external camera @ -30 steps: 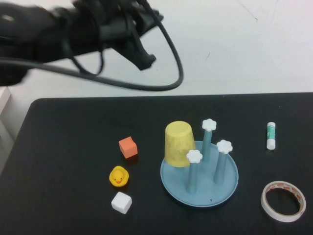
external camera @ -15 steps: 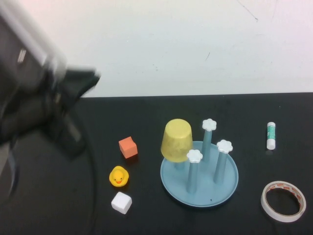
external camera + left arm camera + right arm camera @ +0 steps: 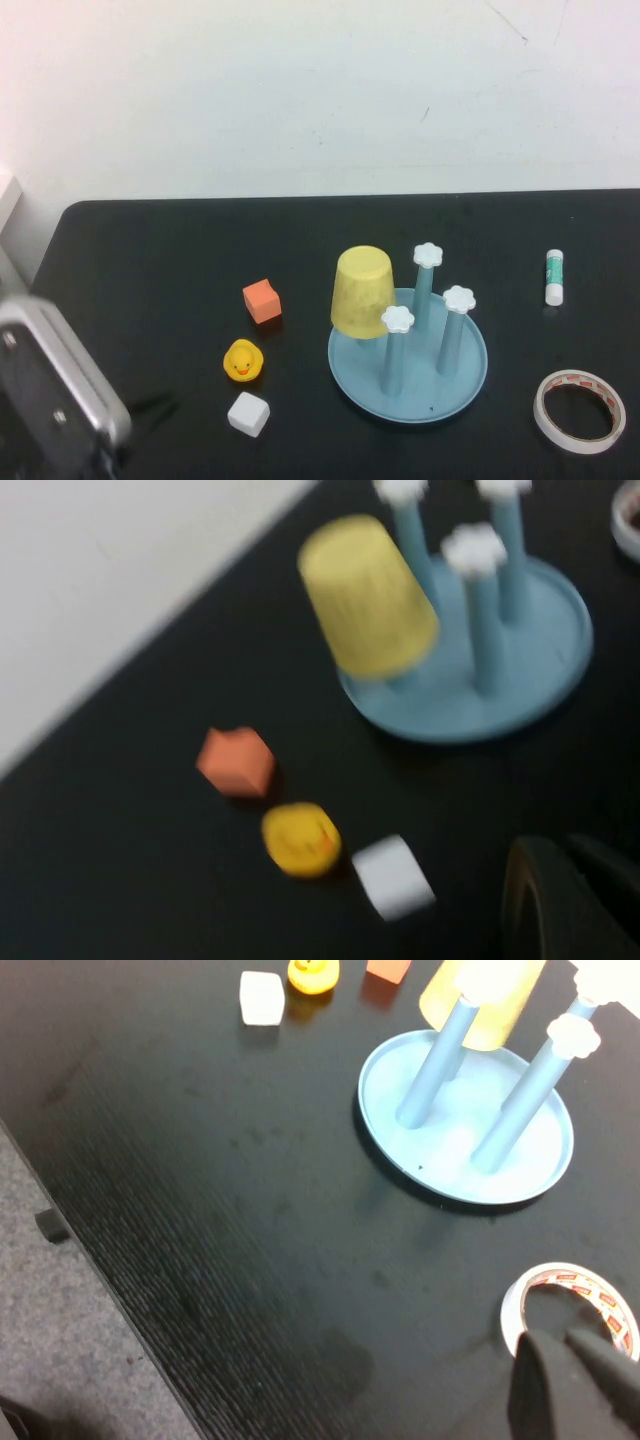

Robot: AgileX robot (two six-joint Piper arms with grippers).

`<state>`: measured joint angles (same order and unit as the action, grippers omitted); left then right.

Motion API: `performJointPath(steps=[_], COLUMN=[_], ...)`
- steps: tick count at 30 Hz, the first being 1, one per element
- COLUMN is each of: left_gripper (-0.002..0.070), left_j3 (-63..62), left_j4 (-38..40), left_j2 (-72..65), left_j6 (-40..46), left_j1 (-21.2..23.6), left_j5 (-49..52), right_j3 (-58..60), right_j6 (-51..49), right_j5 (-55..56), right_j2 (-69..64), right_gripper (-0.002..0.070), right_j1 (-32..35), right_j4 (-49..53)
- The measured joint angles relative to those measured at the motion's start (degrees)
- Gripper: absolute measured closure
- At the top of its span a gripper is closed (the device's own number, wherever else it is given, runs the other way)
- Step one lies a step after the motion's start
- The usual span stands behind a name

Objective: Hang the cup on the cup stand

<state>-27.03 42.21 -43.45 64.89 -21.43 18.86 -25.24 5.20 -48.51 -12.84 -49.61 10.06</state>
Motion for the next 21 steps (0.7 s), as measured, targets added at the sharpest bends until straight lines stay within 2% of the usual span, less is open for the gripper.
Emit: performJointPath(steps=[8,16,21], left_gripper=[0.0675,0.0675,0.0675], left_j3=[10.12,17.53,21.34], left_j4=[-0.43,2.1,2.51], left_j2=[6.93,29.88,42.14], left_j6=[-0.14,-6.79,-6.79], left_j1=[0.73,9.41,11.5], left_j5=[1.1,-4.09,-7.65], right_j3=[0.0,0.0,0.0], right_j6=[0.04,0.04,0.04], right_j5=[0.03,0.03,0.03], right_j2=[0.0,0.0,0.0], right_gripper=[0.0675,0.0676,0.0676], right_j1=[0.0,0.04,0.04], right_j4=[-0.17,-0.41,-0.41])
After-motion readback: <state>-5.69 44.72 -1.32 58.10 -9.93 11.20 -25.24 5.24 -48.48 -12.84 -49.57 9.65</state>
